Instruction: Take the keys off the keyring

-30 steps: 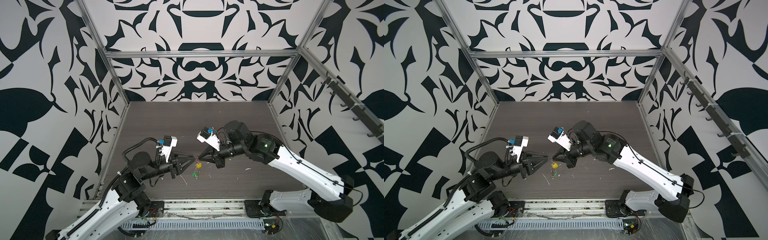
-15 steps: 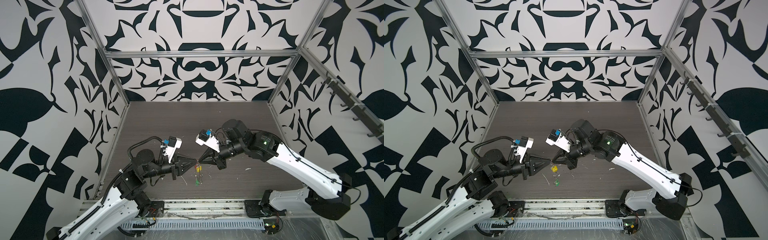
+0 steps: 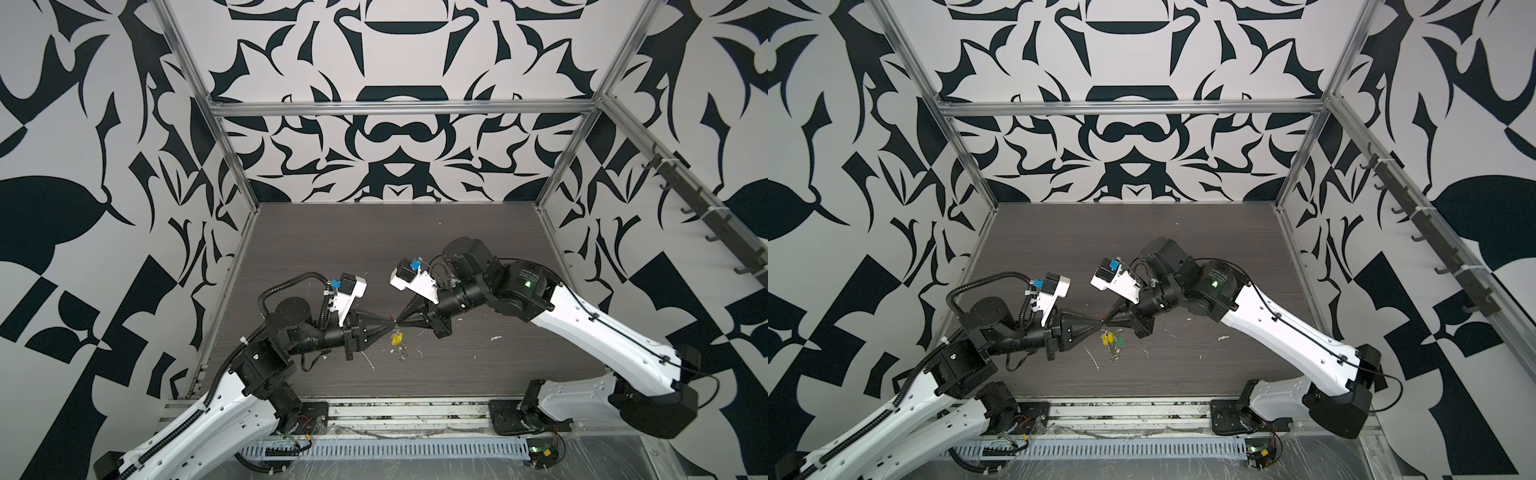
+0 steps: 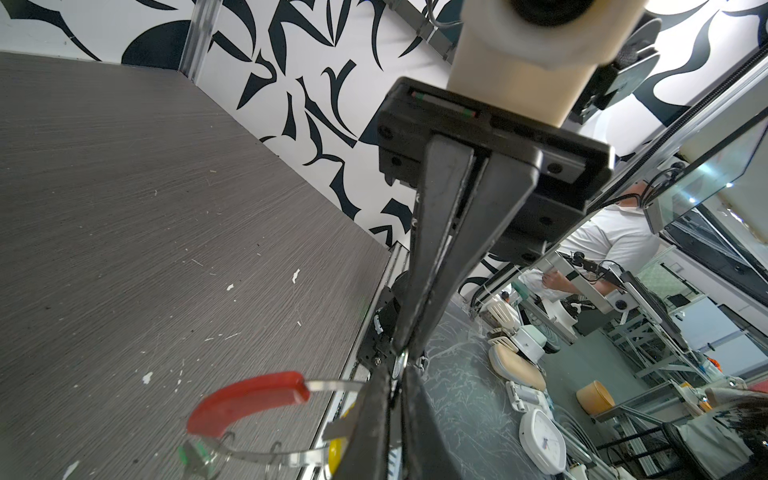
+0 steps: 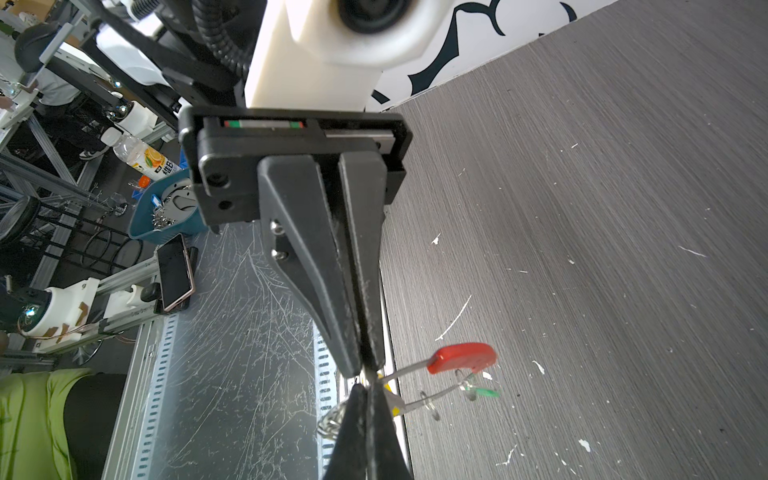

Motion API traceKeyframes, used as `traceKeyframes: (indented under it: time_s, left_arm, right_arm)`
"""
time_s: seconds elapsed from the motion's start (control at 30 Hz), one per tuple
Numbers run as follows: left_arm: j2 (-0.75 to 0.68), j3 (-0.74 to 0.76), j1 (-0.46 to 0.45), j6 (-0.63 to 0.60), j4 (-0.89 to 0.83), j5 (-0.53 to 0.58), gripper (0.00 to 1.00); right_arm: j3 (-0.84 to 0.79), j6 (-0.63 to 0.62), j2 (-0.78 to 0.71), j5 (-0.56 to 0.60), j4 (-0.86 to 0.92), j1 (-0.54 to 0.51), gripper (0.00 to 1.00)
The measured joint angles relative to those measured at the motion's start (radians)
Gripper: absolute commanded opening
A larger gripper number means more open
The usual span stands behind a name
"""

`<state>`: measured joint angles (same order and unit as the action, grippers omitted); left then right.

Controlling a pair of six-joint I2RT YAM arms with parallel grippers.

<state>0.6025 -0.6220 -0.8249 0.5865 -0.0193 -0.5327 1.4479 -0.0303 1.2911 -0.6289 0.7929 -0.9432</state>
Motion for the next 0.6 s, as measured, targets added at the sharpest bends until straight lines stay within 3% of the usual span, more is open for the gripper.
traceKeyframes:
  time_s: [0.1, 0.27, 0.4, 0.5, 0.6]
  left_arm:
    - [0.000, 0.000, 0.000, -0.001, 0.006, -0.007, 0.01]
    - [-0.003, 0.000, 0.000, 0.015, 0.016, -0.003, 0.00]
    - [-0.033, 0.021, -0.003, 0.036, 0.068, 0.052, 0.00]
    - [-0.078, 0.054, -0.008, 0.049, 0.120, 0.127, 0.00]
    - [-0.127, 0.085, -0.010, 0.054, 0.166, 0.206, 0.00]
  right_arm:
    - [0.002, 0.000, 0.000, 0.000, 0.003, 0.001, 0.00]
    - [0.003, 0.011, -0.001, -0.003, -0.007, 0.003, 0.00]
    - [-0.042, 0.073, -0.028, 0.012, -0.107, 0.006, 0.32]
    - [-0.121, 0.138, -0.080, 0.042, -0.222, 0.003, 0.40]
    - [-0.227, 0.196, -0.159, 0.093, -0.357, 0.001, 0.43]
